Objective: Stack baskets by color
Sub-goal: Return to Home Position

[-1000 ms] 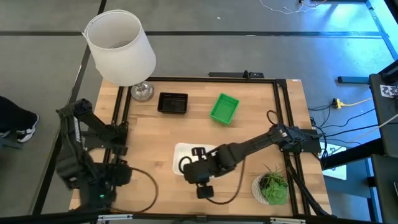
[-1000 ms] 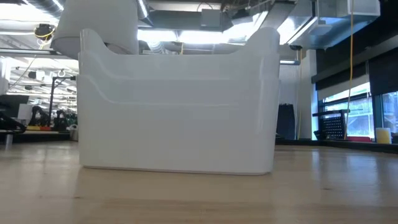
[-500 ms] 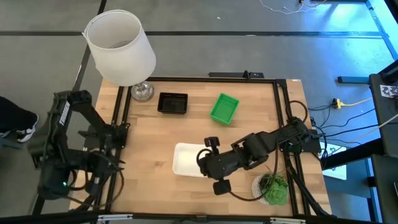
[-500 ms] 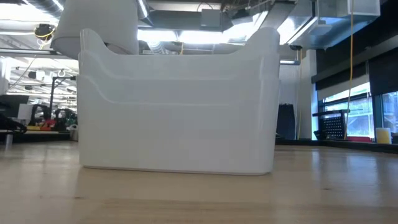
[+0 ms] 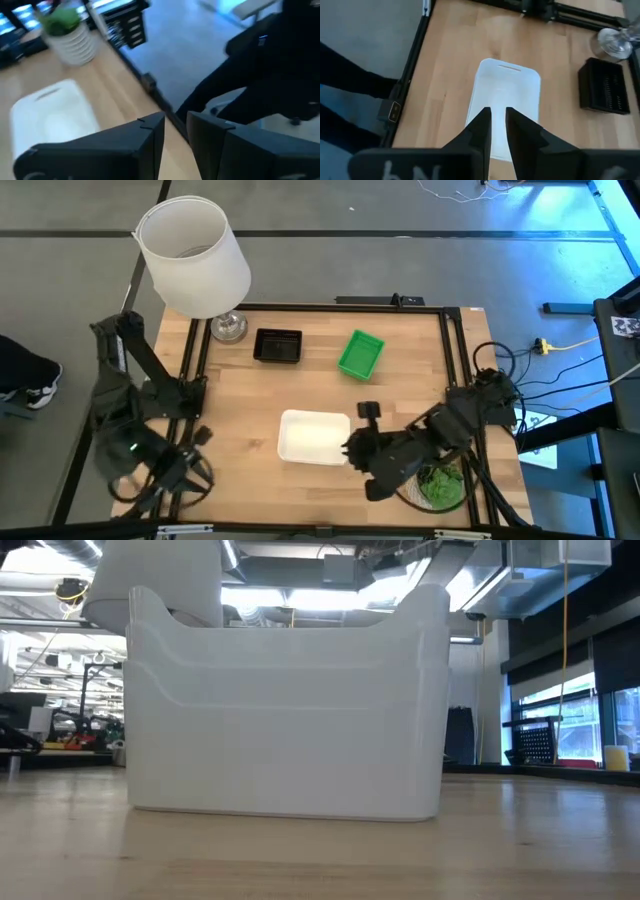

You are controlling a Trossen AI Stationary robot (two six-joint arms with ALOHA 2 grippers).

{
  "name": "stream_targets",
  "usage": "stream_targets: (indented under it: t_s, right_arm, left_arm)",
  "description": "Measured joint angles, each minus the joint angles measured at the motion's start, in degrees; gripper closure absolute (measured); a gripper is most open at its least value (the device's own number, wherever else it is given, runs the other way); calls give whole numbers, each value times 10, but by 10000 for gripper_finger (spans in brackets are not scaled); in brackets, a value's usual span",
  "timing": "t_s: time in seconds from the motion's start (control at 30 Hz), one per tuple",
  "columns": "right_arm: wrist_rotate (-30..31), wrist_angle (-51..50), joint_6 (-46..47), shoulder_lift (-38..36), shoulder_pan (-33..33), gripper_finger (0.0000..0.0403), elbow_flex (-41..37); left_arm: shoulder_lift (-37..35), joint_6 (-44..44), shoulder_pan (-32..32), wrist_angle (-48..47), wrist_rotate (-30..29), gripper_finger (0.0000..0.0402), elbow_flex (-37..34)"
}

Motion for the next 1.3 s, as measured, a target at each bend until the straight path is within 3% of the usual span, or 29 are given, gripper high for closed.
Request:
stream_targets:
  t_s: [0.13,0.23,0.47,0.63,0.87,1.03,1.17,1.3]
  right_arm:
    - [28,-16,31,-22,21,347,0]
    - [51,-40,48,-34,35,347,0]
    - [132,-148,160,-55,87,347,0]
    - [201,-139,209,-108,142,347,-59]
    - [265,-106,308,-253,171,347,-263]
    - [264,14,263,-382,140,347,-431]
    - [207,177,159,-497,107,347,-572]
    - [104,374,34,-606,64,347,-730]
  left_arm:
    - [-39,100,86,79,128,327,-53]
    - [-66,148,150,97,192,327,-80]
    - [-117,198,265,102,268,328,-135]
    - [-164,209,317,113,313,334,-174]
    - [-210,179,351,142,365,336,-214]
    - [-225,177,352,141,362,337,-220]
    - [-225,186,352,139,360,337,-220]
    - [-225,201,354,136,351,337,-220]
